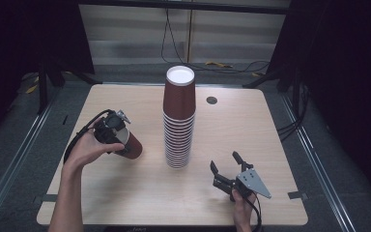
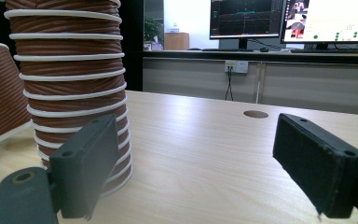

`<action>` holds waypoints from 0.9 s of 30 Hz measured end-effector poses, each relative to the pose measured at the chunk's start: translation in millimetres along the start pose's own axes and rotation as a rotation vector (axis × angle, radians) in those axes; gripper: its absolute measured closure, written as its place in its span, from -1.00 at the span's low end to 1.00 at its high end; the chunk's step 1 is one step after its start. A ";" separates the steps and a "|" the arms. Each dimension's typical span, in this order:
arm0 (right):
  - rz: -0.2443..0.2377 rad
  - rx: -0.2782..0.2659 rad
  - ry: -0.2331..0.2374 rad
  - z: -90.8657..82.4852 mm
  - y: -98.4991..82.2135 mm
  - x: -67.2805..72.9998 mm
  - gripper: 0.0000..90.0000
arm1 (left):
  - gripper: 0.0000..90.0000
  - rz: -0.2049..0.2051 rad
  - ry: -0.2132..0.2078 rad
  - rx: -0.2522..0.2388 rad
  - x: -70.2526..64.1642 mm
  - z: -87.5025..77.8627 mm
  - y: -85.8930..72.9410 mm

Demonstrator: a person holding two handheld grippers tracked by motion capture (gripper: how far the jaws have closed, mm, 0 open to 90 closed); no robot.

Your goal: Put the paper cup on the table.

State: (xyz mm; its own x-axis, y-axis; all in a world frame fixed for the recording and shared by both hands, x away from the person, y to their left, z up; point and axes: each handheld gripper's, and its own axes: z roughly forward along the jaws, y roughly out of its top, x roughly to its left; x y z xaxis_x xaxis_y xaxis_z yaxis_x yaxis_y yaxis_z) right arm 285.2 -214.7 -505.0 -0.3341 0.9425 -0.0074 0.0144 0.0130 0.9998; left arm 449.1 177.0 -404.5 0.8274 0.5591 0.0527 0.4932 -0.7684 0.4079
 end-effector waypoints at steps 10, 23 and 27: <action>0.000 0.001 0.005 -0.1 0.0 -0.2 -0.69 | -0.92 0.015 -0.004 -0.010 -0.5 13.3 8.9; 0.001 0.002 0.009 -0.3 0.1 -0.3 -0.69 | -0.88 -0.040 -0.015 -0.104 -0.2 32.3 10.2; 0.001 0.002 0.012 -0.3 0.1 -0.4 -0.70 | -0.88 -0.048 -0.013 -0.124 0.0 35.0 8.7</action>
State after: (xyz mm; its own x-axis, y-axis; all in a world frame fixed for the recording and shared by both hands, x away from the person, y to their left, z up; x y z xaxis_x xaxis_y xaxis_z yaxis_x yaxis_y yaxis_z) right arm 285.1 -215.1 -504.9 -0.3454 0.9384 -0.0062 0.0167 0.0127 0.9998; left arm 462.8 159.5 -432.9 0.8075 0.5895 0.0184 0.4961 -0.6957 0.5196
